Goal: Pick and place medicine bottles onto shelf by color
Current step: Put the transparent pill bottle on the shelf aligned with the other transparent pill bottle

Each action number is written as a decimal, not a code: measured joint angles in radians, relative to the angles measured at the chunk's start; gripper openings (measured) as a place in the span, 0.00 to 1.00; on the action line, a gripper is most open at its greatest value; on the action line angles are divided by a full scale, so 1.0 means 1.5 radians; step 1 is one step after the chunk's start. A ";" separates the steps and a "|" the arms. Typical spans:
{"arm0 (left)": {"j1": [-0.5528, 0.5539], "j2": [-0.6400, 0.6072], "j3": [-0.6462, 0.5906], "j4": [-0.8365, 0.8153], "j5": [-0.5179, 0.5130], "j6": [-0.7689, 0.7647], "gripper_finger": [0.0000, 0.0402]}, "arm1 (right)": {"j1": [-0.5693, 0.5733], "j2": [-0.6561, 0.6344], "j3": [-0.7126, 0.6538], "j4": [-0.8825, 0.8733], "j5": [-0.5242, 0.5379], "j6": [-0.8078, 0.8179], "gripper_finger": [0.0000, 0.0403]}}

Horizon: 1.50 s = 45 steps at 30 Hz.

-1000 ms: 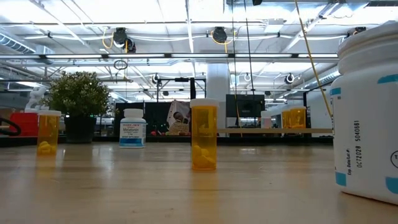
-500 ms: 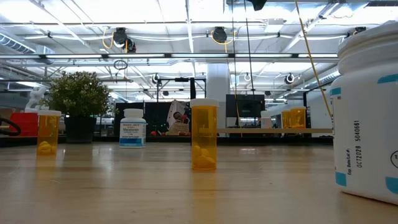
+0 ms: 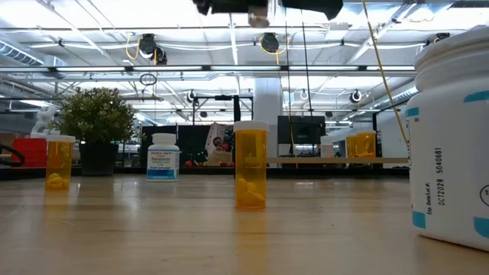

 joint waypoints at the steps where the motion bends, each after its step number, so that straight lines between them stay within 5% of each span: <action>1: 0.009 0.000 0.000 -0.011 0.012 -0.014 0.41 | 0.001 -0.001 0.000 0.000 0.002 0.003 0.57; 13: 0.061 0.020 -0.001 -0.079 0.144 -0.093 0.41 | 0.005 0.013 0.000 -0.003 0.064 -0.001 0.59; 35: 0.069 0.106 0.000 0.056 0.144 -0.057 0.42 | -0.039 0.031 0.000 -0.069 0.009 0.036 0.59; 45: 0.070 0.106 0.000 0.062 0.128 -0.058 0.42 | -0.054 0.031 0.000 -0.086 -0.026 0.038 0.49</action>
